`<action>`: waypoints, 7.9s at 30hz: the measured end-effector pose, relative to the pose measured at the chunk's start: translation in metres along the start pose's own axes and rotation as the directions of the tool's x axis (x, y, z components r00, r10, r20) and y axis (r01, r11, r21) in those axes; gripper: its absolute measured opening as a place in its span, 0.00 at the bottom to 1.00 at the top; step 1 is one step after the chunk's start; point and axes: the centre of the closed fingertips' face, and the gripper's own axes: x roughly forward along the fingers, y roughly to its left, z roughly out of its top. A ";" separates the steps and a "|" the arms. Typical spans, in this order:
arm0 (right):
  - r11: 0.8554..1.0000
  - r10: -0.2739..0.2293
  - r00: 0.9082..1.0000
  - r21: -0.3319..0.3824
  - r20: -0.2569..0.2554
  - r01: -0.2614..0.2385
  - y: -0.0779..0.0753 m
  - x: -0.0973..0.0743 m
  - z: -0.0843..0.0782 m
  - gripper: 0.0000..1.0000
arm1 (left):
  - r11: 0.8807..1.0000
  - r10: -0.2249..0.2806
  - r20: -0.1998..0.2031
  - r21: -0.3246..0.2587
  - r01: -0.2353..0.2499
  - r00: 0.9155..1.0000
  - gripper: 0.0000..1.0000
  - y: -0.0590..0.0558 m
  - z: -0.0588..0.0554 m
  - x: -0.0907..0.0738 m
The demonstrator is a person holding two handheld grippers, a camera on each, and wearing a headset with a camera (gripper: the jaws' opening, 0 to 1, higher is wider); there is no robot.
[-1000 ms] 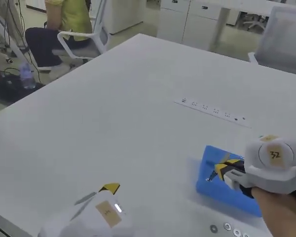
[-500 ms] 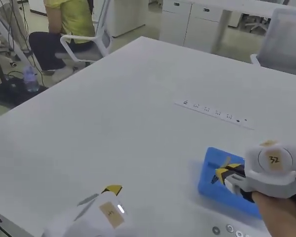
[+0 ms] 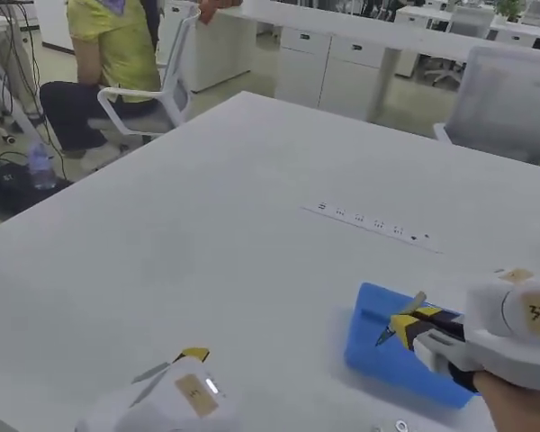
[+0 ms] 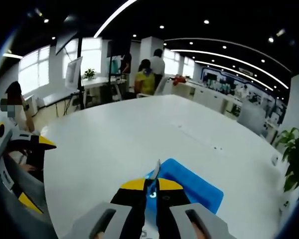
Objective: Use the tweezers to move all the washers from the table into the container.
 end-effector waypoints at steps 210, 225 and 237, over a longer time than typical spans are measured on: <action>0.976 -0.100 0.995 0.197 0.003 0.097 -0.033 -0.001 -0.015 0.02 | 0.998 0.036 -0.056 0.049 -0.033 0.998 0.91 0.005 -0.008 0.001; 0.976 -0.100 0.995 0.195 0.005 0.097 -0.013 -0.031 -0.037 0.02 | 0.998 0.061 -0.050 0.020 -0.060 0.997 0.90 0.011 -0.007 -0.001; 0.972 -0.089 0.992 0.211 -0.084 0.105 -0.006 -0.022 -0.076 0.02 | 0.998 0.054 -0.065 0.033 -0.052 0.996 0.89 0.009 -0.010 0.000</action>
